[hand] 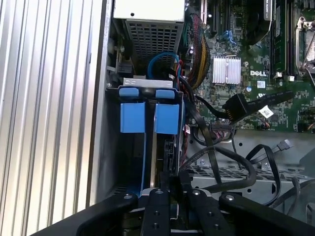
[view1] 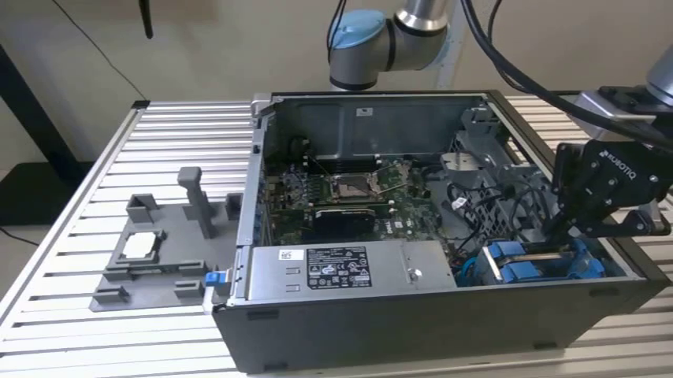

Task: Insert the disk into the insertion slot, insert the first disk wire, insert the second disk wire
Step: 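Insert the first disk wire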

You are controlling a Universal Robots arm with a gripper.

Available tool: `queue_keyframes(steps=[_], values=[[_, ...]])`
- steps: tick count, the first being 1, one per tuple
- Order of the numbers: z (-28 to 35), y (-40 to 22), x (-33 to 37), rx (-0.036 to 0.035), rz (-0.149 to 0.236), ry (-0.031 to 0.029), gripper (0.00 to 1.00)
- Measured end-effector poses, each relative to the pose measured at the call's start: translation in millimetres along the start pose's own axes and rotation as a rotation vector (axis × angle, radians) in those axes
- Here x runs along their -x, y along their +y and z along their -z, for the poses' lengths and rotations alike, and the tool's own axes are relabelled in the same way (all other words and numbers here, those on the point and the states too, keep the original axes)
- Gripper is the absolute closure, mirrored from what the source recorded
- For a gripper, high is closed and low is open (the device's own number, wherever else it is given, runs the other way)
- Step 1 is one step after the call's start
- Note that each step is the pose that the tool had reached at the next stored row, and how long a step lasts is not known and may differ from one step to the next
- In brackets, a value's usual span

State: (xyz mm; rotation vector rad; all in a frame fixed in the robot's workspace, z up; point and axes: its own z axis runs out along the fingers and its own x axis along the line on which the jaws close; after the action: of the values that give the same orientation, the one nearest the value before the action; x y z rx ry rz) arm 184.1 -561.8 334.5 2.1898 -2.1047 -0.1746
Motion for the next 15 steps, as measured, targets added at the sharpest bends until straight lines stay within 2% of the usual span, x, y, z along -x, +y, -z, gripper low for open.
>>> queue_keyframes(steps=[4, 8, 9, 10, 11, 15], values=[[-3.0, -0.4, 0.0, -0.0001, 0.0, 0.001, 0.81], [-4.3, -0.4, 0.0, -0.0002, 0.0, -0.0026, 0.8], [-4.0, -0.3, -0.1, -0.0001, 0.0, -0.0027, 0.74], [-3.0, -0.1, 0.0, -0.0001, 0.0, -0.0027, 0.74], [-2.0, 0.2, 0.1, -0.0001, 0.0, -0.0036, 0.67], [7.2, 1.9, 0.2, -0.0004, 0.0, -0.0053, 0.67]])
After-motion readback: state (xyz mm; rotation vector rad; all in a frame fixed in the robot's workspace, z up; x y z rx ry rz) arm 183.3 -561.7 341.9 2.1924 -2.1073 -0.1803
